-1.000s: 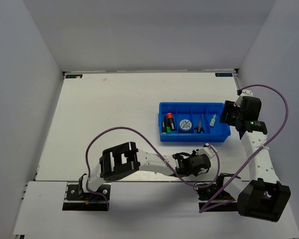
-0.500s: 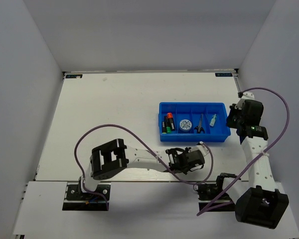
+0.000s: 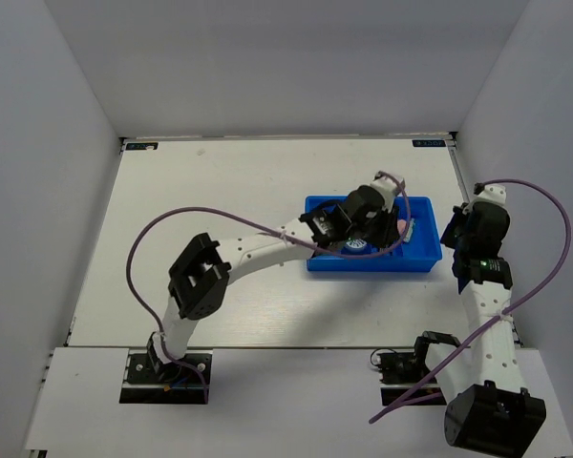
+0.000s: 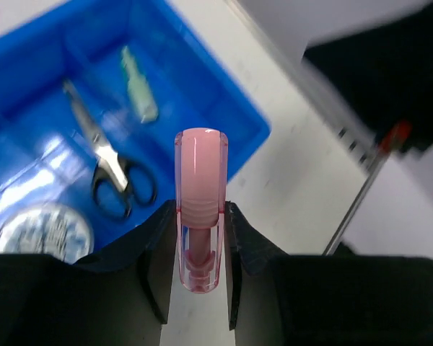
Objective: Sort the stationery into containers
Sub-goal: Place the stationery into the container
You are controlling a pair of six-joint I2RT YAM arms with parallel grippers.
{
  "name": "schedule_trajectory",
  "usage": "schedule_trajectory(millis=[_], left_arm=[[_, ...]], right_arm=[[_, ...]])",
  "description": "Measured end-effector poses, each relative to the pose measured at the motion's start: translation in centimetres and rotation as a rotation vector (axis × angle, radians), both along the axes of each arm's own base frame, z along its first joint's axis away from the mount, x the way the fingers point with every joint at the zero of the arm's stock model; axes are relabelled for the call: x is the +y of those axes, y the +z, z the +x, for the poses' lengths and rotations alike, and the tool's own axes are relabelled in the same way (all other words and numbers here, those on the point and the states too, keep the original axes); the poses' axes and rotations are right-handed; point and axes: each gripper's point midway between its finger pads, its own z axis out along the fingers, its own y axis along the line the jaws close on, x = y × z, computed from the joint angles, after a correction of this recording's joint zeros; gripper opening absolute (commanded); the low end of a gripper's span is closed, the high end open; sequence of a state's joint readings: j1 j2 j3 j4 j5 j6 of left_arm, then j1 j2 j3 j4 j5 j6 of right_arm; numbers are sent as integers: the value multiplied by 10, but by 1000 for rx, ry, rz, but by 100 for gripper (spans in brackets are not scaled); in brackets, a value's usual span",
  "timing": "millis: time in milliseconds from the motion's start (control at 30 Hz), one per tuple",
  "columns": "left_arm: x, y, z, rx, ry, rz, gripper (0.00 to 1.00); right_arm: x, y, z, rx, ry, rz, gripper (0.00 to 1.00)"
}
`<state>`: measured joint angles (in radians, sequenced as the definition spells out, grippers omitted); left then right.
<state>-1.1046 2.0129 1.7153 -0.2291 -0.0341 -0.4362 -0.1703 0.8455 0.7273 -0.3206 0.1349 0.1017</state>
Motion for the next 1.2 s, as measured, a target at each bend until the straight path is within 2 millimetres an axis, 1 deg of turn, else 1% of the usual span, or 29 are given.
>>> schedule_trajectory(millis=[33,67,100,167,233,333,400,467,500,567,633,800,900,1000,1100,1133,1167,1200], left_arm=[[-9,6,10,12,3,-41,0],[-19,9,14,38,-6,-79,0],[-28,10,23,47,-6,-110,0],[-47,4,33,97,-22,-165,0],[-64,-6,42,147,-40,-211,0],[-79,-35,53,237,-49,-246,0],[-80,-55,57,294,-41,-246,0],[-80,-70,62,340,-29,-253,0],[-79,-75,64,360,-24,-258,0],[-80,-78,66,394,-22,-280,0],[-80,-74,70,411,-23,-311,1],[-82,-61,75,429,-28,-368,10],[-83,-59,75,435,-26,-377,10],[-83,-58,75,441,-23,-382,12],[-84,-58,75,451,-18,-387,19],[-84,-57,75,453,-18,-389,23],[-86,-56,75,454,-19,-394,30],[-88,-55,76,452,-21,-402,34]], right_arm=[[0,-1,0,1,-3,0,1],[-1,-2,0,2,-5,1,1],[-1,-2,0,0,-7,2,1],[-2,-1,-1,-7,-12,2,1],[-3,-2,-2,-9,-17,1,1],[-7,-3,-3,-12,-30,1,1],[-10,-2,-3,-23,-42,2,1],[-12,-3,-3,-28,-52,6,1],[-12,-3,-4,-27,-54,9,1],[-13,-4,-4,-29,-60,16,1],[-14,-5,-4,-27,-62,19,1],[-17,-9,-6,-22,-71,30,1],[-18,-10,-6,-22,-73,38,1],[-19,-9,-6,-26,-76,43,1],[-20,-8,-6,-32,-80,48,1],[-20,-8,-5,-35,-80,51,1],[-20,-8,-5,-37,-80,53,1],[-20,-9,-5,-37,-81,55,1]])
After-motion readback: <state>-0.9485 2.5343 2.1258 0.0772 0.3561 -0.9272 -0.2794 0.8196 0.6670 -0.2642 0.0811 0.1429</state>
